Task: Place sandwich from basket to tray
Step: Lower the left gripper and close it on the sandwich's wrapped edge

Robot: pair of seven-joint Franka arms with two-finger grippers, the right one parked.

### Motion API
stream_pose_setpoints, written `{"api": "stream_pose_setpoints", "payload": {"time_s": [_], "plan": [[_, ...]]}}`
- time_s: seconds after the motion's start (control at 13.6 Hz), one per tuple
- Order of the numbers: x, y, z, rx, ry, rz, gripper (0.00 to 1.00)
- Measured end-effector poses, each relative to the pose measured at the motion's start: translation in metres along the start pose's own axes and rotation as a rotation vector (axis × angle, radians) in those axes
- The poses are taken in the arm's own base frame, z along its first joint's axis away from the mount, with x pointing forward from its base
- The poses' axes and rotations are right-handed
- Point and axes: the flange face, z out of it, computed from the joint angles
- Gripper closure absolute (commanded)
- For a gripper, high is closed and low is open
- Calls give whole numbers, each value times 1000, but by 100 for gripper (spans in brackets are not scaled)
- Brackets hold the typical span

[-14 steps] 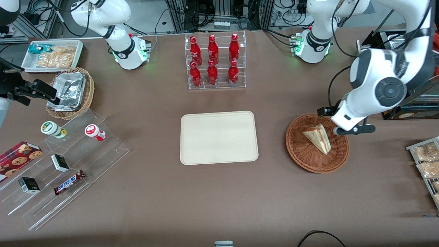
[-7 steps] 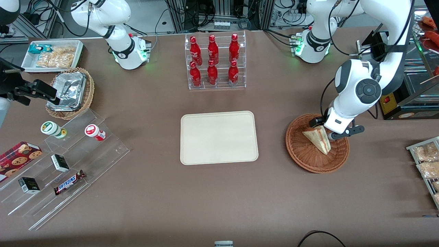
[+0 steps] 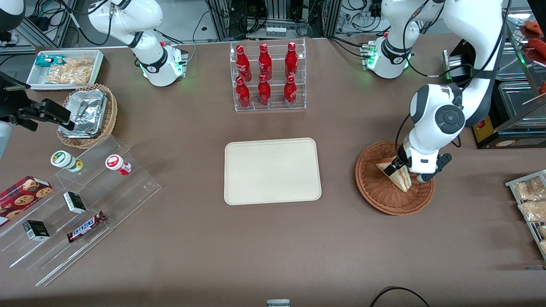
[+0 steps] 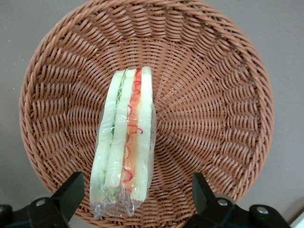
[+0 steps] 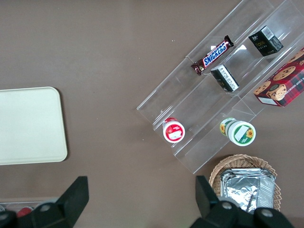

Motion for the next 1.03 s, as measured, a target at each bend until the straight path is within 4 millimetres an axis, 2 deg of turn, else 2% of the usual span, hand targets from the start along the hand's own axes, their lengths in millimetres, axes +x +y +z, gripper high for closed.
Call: {"api": "stream_pose_setpoints", "payload": {"time_s": [0.29,0.37,0.44,0.51,0.81,1.03], "plan": [[1,-3,22,24,-26,-10,2],[1,-3,26,26,-29,-11,46],[2,-3,29,24,-28,-14,86],[2,-3,31,24,-28,-19,93],[10,-9,31,23,-26,-32,97],[13,-5,24,12,-17,-27,97]]}}
